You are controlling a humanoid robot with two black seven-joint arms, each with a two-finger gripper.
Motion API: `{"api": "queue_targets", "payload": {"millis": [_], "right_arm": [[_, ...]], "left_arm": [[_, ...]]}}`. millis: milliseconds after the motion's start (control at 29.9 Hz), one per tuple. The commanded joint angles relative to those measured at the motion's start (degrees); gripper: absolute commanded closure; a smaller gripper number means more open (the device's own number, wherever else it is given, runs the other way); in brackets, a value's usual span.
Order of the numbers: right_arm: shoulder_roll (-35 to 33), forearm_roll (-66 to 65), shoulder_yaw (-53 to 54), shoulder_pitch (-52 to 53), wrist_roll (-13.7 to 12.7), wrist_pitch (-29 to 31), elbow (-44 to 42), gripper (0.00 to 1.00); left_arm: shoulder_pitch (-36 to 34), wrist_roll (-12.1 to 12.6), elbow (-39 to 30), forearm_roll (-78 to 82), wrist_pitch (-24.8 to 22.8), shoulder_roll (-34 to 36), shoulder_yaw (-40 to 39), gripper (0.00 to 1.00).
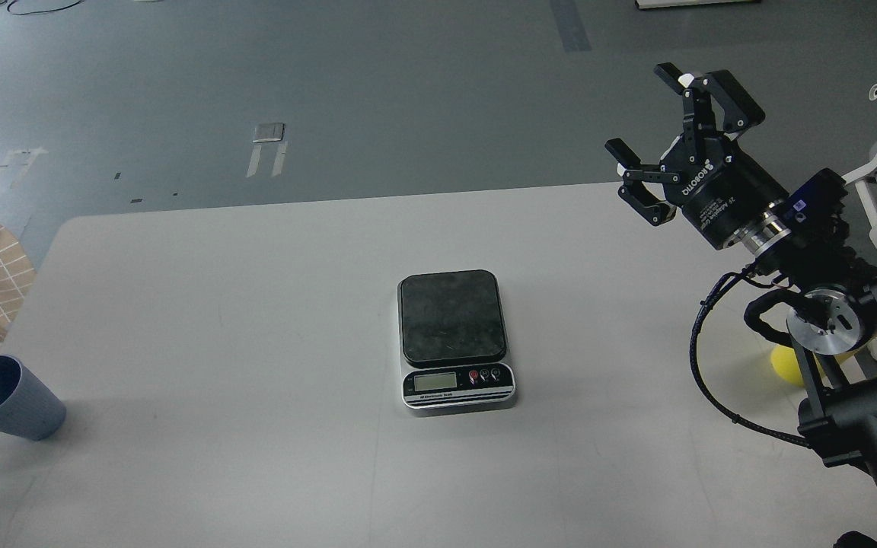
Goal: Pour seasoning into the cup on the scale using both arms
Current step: 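Lift the blue cup with the left gripper and carry it over the scale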
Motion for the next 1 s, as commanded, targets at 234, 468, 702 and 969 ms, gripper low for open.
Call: {"api": "queue_targets", "payload": {"millis": [234,468,702,969], "right_arm": [[0.13,-0.01,0.00,-0.18,0.00,0.00,-0.11,0.00],[0.22,-0.01,0.00,-0.44,0.00,0.00,-0.02,0.00],[-0.22,0.08,0.08,-0.44,0.00,0.00,0.24,0.00],[-0.83,0.26,0.79,-0.62,0.00,0.00,0.33,0.00]], "left_arm": [[-1.93,0.01,-0.51,-0.18,-0.09,0.17,-0.70,1.00],[-13.16,0.01,-1.57,0.26,-1.05,-3.86,-0.17,1.00],[-23.19,0.01,-7.81,3.07,-18.35,-5.72,-0.17,1.00],[-31.11,0.01,-12.99,4.56,-28.12,-11.16,-0.26,1.00]]}}
